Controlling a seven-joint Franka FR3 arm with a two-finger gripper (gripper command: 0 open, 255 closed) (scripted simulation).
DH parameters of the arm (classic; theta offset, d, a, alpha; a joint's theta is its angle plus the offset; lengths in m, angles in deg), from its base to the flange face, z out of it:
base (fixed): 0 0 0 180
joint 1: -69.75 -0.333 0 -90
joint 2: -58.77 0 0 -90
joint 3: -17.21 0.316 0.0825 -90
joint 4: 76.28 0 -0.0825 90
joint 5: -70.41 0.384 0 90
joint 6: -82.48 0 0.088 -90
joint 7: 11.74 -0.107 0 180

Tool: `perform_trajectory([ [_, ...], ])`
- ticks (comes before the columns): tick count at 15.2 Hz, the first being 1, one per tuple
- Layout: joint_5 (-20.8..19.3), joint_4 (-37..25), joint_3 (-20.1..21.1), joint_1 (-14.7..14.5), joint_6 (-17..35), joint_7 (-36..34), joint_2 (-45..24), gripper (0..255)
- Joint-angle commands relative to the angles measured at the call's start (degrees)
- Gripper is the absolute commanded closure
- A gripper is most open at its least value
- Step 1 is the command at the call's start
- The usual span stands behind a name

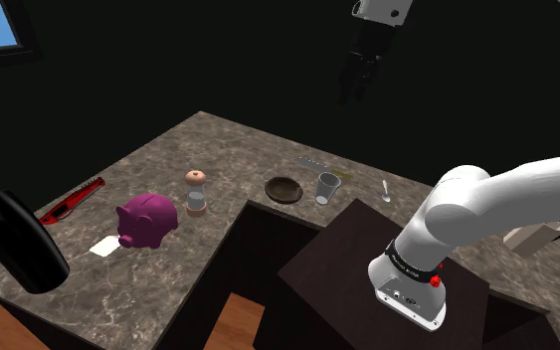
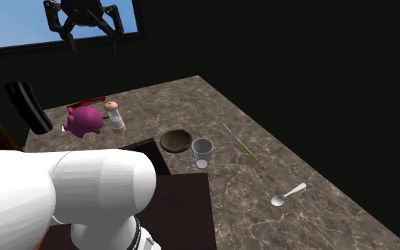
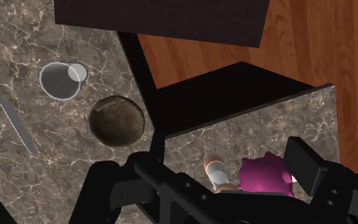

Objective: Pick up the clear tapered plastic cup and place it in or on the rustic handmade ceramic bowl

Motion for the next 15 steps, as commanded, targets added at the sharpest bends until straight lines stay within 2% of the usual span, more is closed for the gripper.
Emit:
perform_trajectory([
  [1,0.0,0.0,0.0,0.0,0.0,0.0,0.0,0],
  [8,-3.35,9.23,-5.64,2.37,9.84,7.03,-1.5,0],
  [15,-6.38,15.2,-11.66,5.0,20.83,14.09,-7.3,0],
])
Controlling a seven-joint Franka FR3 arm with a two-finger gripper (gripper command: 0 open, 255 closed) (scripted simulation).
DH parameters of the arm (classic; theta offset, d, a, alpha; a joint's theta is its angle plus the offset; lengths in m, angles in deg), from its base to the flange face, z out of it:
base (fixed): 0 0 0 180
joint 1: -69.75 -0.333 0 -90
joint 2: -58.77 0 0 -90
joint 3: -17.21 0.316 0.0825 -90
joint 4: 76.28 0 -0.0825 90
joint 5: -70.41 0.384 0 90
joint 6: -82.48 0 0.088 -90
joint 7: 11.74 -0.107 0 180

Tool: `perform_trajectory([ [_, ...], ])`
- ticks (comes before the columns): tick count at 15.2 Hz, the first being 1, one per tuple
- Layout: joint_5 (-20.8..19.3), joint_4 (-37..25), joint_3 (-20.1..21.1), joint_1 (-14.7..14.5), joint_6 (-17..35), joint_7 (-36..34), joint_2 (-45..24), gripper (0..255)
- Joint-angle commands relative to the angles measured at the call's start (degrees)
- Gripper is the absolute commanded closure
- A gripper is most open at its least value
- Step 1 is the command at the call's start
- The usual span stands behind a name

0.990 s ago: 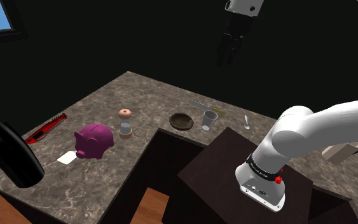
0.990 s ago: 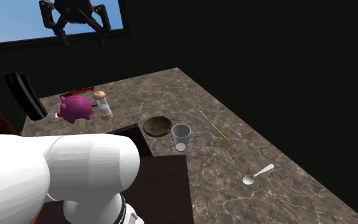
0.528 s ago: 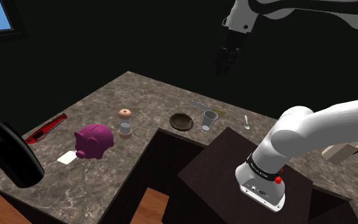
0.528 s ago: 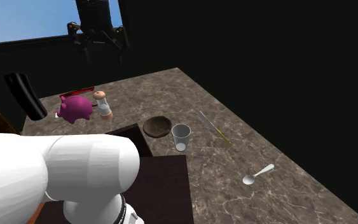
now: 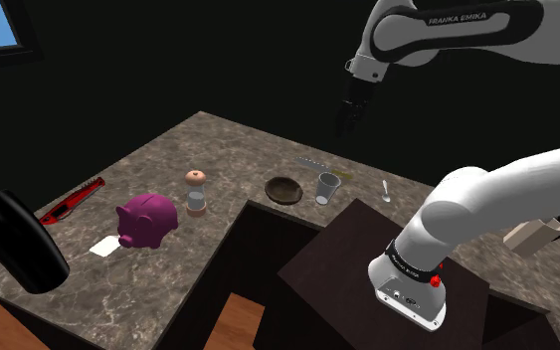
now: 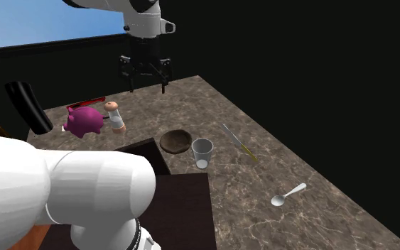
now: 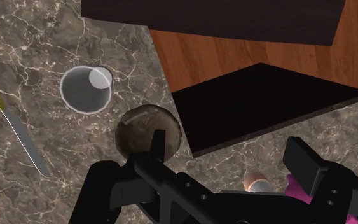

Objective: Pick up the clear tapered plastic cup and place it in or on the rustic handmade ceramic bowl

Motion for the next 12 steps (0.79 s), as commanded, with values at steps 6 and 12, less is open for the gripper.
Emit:
perform_trajectory([
  [6,-1.82,2.7,-6.38,2.08,11.91,7.53,-9.92,0],
  [12,-0.43,1.89,-11.85,2.79,21.78,15.16,-21.56,0],
])
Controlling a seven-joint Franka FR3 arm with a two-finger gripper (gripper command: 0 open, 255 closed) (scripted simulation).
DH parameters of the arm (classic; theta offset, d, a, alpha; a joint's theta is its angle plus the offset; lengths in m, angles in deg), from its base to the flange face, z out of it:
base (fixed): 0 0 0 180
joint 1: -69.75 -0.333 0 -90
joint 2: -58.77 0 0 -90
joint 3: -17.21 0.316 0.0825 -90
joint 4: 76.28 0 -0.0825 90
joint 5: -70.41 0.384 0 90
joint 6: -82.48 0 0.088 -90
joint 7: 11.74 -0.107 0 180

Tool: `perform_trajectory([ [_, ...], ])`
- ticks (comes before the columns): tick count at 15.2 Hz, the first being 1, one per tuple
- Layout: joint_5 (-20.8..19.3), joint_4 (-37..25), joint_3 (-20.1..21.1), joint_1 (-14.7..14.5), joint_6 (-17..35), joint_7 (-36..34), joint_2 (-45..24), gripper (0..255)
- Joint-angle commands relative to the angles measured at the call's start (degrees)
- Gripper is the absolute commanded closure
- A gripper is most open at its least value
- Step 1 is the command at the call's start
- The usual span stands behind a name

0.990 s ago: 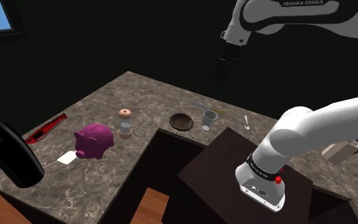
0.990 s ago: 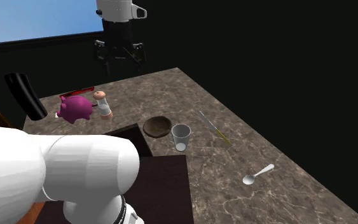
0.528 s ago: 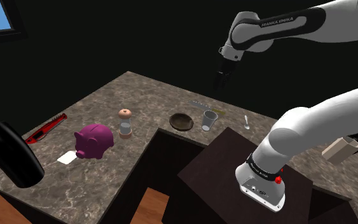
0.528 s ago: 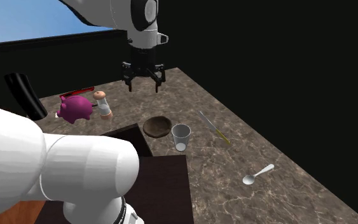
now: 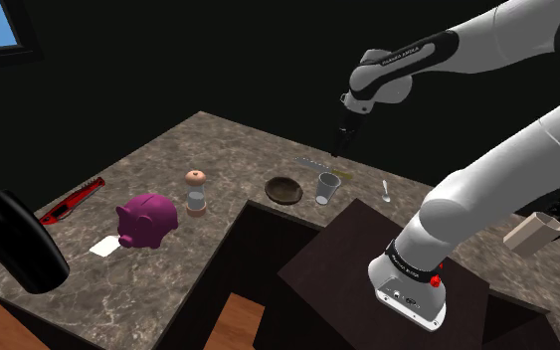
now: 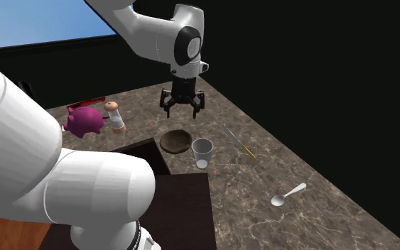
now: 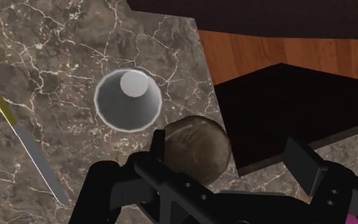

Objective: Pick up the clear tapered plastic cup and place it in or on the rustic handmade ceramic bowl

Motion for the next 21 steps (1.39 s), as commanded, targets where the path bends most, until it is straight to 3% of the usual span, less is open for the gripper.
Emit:
perform_trajectory([
  [1,1.19,-0.77,-1.87,0.01,3.65,3.1,-4.8,0],
  [8,10.51,-6.16,-5.76,0.9,12.39,15.9,-21.65,0],
  [15,22.04,-15.55,-3.12,6.97,16.66,28.61,-38.87,0],
  [21,24.85,-15.64,-1.03,8.22,19.76,30.56,-42.33,0],
])
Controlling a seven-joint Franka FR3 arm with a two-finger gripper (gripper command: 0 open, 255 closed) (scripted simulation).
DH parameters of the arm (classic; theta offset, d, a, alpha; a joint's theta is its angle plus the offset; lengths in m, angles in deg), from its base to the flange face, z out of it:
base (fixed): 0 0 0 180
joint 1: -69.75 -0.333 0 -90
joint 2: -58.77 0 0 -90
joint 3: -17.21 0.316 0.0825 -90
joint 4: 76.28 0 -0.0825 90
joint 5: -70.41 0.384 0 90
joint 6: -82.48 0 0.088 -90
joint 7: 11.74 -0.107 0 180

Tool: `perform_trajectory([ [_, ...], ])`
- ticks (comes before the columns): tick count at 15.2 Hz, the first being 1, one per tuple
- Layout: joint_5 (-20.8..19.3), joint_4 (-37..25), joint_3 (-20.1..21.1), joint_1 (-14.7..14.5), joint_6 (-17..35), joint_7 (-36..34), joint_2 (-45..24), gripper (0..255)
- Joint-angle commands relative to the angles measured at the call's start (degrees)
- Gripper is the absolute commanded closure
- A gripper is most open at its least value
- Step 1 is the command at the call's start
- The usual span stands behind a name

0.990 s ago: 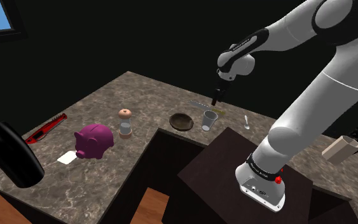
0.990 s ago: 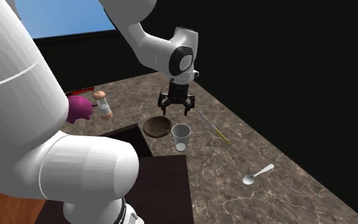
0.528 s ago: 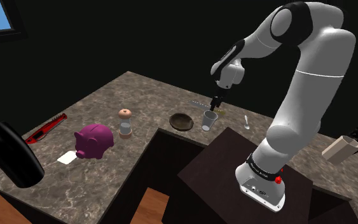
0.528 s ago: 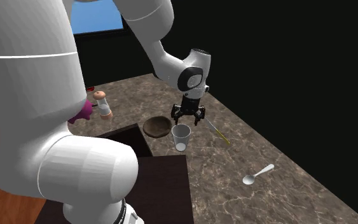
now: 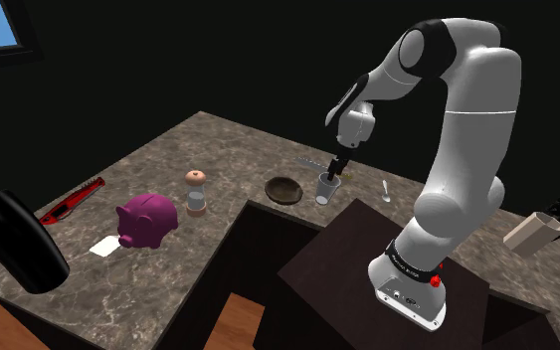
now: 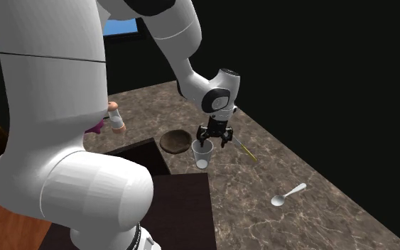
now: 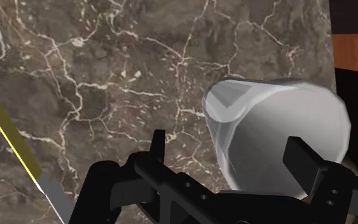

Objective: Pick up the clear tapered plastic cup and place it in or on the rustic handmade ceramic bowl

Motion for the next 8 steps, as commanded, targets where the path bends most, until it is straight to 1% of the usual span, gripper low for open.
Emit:
perform_trajectory([
  [1,1.3,-0.36,0.92,0.58,1.24,0.9,-1.7,0],
  [2,2.18,-0.46,1.59,0.97,2.18,1.51,-2.8,0],
  [8,2.16,-0.46,1.6,0.98,2.18,1.51,-2.8,0],
])
